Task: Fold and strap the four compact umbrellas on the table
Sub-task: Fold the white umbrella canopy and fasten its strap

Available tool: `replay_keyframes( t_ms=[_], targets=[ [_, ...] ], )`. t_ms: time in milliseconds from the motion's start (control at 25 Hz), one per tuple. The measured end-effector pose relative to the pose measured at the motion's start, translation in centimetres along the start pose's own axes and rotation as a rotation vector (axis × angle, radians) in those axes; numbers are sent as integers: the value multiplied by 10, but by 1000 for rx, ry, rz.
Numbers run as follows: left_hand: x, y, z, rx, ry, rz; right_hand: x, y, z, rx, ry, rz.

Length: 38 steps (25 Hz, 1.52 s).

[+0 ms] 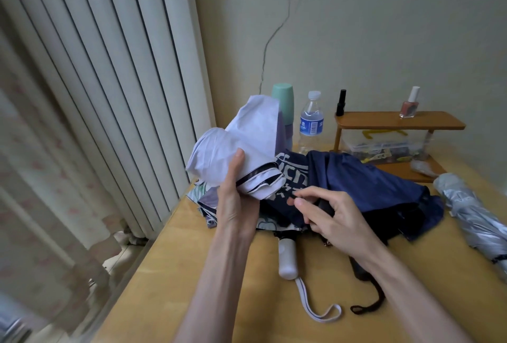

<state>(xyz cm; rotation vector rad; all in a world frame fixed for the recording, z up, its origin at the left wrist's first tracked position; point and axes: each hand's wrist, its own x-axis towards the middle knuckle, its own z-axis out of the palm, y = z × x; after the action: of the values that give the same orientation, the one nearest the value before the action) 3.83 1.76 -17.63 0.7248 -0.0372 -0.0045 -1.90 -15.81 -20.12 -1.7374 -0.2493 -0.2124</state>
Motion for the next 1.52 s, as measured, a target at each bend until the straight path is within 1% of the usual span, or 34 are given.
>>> replay_keyframes(
  t_ms=[200, 280, 360, 400, 440, 560, 600, 640, 680, 720, 800, 880, 920, 960, 1000, 1040, 1080, 1160, 1200, 1240, 1280, 1320, 1360, 1440, 1520],
  targets=[
    [-4, 2, -7, -72, -93, -57, -2, -11, -3, 178, -255, 308],
    [-4, 4, -10, -108, -113, -66, -2, -11, -4, 269, -291, 407],
    [-5, 4, -10, -127, -99, -77, -3, -13, -2, 283, -265, 448],
    [-5, 5, -9, -118, -64, -90, -3, -13, 1, 231, -215, 400],
    [-4, 5, -8, -103, -24, -96, -4, -12, 4, 120, -139, 286],
    [-1, 6, -3, -74, 47, -86, -3, 4, 11, -469, 160, -268],
    [0, 6, -3, -66, 56, -75, -2, 10, 14, -567, 216, -401],
    [1, 7, -3, -55, 52, -66, -2, 13, 15, -586, 232, -461],
    [0, 8, -2, -41, 37, -65, -1, 12, 17, -529, 227, -448],
    [-2, 10, -2, -30, 9, -65, 0, 8, 16, -426, 213, -380],
    [-4, 12, 0, -68, -54, -65, 1, -1, 10, -130, 128, -156],
    [-4, 12, -4, -68, -91, -54, 1, -6, 4, 149, 45, 144],
    [-3, 10, -6, -34, -85, -66, 1, -6, 2, 240, 5, 274],
    [-3, 9, -8, -2, -68, -81, 1, -4, 0, 300, -31, 356],
    [-1, 9, -10, 25, -55, -92, 1, -4, -1, 323, -55, 390],
    [2, 8, -12, 40, -38, -79, -1, -4, 0, 285, -57, 352],
    [4, 8, -12, 29, -15, -53, -2, -4, 4, 172, -31, 244],
    [13, 4, -15, 8, 67, 8, -4, 1, 10, -200, 112, -70],
    [15, 3, -15, 5, 82, 34, -3, 6, 13, -333, 186, -217],
    [14, 3, -12, 15, 79, 77, -3, 9, 15, -381, 233, -311],
    [13, 3, -10, 43, 74, 117, -3, 11, 17, -364, 246, -332],
    [10, 4, -6, 61, 64, 149, -2, 11, 18, -297, 230, -290],
    [9, 2, -5, 68, 55, 167, -2, 9, 17, -193, 194, -206],
    [8, 0, -4, 67, 35, 191, -2, 3, 15, 38, 99, 19],
    [12, -3, -9, 74, 22, 212, -1, 0, 13, 214, -3, 256]
  ],
)
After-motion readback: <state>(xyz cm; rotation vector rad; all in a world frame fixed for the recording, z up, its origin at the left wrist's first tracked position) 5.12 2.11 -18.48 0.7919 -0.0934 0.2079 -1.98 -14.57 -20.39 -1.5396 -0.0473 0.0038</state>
